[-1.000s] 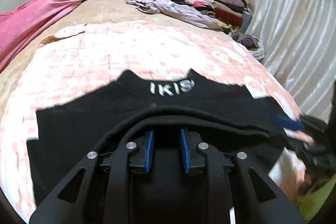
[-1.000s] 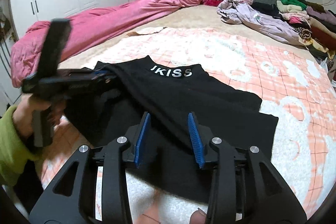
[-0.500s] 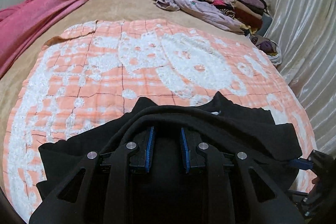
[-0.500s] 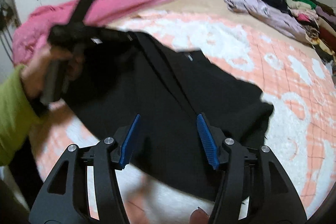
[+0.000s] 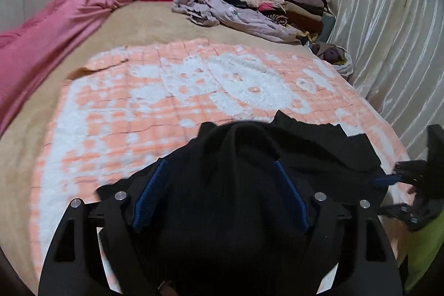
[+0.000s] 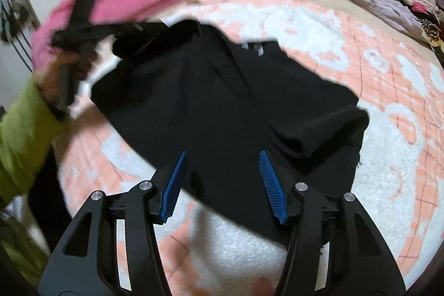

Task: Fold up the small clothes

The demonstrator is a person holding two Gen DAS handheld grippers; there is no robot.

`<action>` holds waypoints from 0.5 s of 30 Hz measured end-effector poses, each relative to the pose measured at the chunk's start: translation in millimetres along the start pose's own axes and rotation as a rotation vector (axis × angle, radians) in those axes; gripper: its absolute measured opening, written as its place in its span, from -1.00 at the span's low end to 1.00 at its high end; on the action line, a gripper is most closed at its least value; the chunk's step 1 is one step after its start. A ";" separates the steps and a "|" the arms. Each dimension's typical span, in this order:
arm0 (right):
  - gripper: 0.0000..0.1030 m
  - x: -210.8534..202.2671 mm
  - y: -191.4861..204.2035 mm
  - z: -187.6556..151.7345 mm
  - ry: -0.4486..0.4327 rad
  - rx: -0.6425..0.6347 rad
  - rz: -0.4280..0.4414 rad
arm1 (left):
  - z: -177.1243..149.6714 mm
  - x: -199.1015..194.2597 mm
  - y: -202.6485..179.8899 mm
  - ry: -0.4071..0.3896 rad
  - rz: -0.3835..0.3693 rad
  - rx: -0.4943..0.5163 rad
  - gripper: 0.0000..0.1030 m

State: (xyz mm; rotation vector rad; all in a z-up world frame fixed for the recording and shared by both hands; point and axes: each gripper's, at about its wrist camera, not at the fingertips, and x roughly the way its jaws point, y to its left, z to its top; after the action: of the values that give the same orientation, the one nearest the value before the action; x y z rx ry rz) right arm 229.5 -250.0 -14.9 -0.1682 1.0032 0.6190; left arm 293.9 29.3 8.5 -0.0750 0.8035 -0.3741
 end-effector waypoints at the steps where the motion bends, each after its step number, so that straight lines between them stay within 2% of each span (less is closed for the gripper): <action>1: -0.10 7.2 0.2 -1.5 0.033 -0.009 -0.035 | -3.3 -6.8 1.9 -0.001 -0.008 -0.010 0.49; 3: -0.10 13.8 -2.7 -2.8 0.051 0.002 -0.061 | -16.3 -22.8 3.9 -0.002 -0.039 -0.014 0.49; 6: -0.10 10.1 -4.8 2.2 0.019 0.008 -0.093 | -44.3 -36.2 -1.5 0.038 -0.027 0.020 0.47; 9: -0.10 8.0 -15.4 7.4 -0.014 0.037 -0.120 | -67.1 -50.8 -5.2 0.044 -0.061 0.009 0.46; 10: -0.10 8.1 -20.0 10.1 -0.026 0.050 -0.124 | -73.8 -56.6 -6.6 0.044 -0.092 -0.001 0.46; 12: -0.10 7.3 -29.0 17.6 -0.068 0.068 -0.130 | -81.2 -58.8 -11.4 0.064 -0.126 0.005 0.46; 15: -0.10 5.8 -38.5 30.9 -0.141 0.093 -0.149 | -87.3 -57.1 -25.8 0.075 -0.102 0.077 0.46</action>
State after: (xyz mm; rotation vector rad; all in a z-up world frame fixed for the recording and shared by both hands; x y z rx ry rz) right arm 276.0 -266.5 -8.6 -0.1146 0.8725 0.4414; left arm 187.7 32.1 -7.6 -0.0302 0.8606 -0.5064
